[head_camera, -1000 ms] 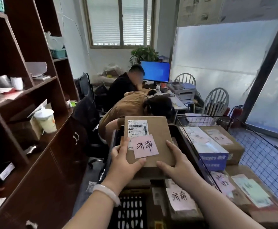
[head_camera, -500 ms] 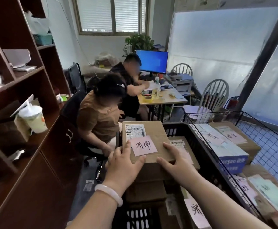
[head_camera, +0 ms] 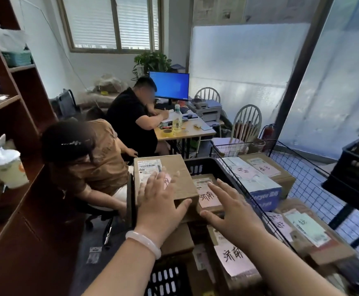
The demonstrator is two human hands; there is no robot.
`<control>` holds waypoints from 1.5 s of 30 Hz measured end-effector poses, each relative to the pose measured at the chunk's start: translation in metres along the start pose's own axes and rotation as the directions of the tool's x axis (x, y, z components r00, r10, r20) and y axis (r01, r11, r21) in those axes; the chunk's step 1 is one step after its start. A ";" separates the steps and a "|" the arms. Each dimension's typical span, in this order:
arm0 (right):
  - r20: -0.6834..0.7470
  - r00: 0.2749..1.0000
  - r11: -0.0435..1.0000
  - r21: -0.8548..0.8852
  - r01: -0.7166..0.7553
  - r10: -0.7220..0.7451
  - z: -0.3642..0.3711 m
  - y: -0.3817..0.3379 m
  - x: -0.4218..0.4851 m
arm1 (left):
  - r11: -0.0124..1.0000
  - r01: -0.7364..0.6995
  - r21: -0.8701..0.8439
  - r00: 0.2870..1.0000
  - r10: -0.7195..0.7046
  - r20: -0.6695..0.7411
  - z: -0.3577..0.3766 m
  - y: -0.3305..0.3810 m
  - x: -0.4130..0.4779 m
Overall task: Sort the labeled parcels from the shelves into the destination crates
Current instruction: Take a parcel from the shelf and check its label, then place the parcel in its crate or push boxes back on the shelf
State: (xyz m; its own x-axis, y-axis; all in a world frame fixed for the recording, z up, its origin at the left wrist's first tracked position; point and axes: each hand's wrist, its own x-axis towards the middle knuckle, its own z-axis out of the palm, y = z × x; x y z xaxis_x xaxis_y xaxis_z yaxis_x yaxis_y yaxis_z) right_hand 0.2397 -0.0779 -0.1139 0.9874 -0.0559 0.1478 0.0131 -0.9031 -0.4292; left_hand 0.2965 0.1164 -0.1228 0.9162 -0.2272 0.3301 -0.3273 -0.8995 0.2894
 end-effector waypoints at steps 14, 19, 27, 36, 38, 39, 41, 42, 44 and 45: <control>-0.323 0.894 0.889 -0.234 -0.394 0.311 -0.132 0.134 -0.262 | 0.787 -0.600 -0.148 0.787 0.613 0.071 0.017 0.268 -0.111; -0.439 0.798 0.792 -0.260 -0.552 0.412 -0.168 0.158 -0.392 | 0.639 -0.716 -0.283 0.655 0.754 0.045 0.015 0.366 -0.199; -0.573 0.525 0.558 -0.136 -0.819 0.630 -0.208 0.173 -0.596 | 0.377 -0.791 -0.481 0.446 0.894 -0.032 0.002 0.499 -0.358; -0.640 0.268 0.369 0.025 -0.929 0.720 -0.223 0.179 -0.752 | 0.126 -0.781 -0.612 0.198 0.979 -0.051 0.000 0.592 -0.494; -0.623 0.238 0.343 0.052 -0.938 0.746 -0.222 0.185 -0.768 | 0.108 -0.768 -0.632 0.181 0.982 -0.053 0.002 0.610 -0.505; -0.612 0.223 0.328 0.063 -0.943 0.759 -0.223 0.190 -0.775 | 0.102 -0.761 -0.641 0.178 0.982 -0.055 0.003 0.619 -0.509; -0.601 0.189 0.305 0.095 -0.948 0.776 -0.229 0.202 -0.786 | 0.089 -0.758 -0.646 0.174 0.982 -0.069 0.006 0.638 -0.514; -0.601 0.172 0.298 0.116 -0.948 0.781 -0.233 0.209 -0.790 | 0.081 -0.764 -0.640 0.170 0.982 -0.078 0.008 0.647 -0.516; -0.598 0.139 0.289 0.162 -0.944 0.789 -0.242 0.227 -0.795 | 0.060 -0.791 -0.609 0.154 0.983 -0.103 0.013 0.665 -0.516; -0.598 0.130 0.291 0.181 -0.939 0.791 -0.247 0.237 -0.795 | 0.053 -0.804 -0.593 0.150 0.982 -0.114 0.016 0.673 -0.515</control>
State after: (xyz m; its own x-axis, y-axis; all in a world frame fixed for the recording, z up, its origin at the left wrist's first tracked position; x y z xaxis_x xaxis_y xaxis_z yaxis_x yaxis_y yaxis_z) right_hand -0.5811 -0.3524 -0.1132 0.0442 -0.9761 0.2127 -0.8952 -0.1332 -0.4252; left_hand -0.3923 -0.3783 -0.1125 -0.2108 -0.8748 0.4362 -0.8907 0.3557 0.2829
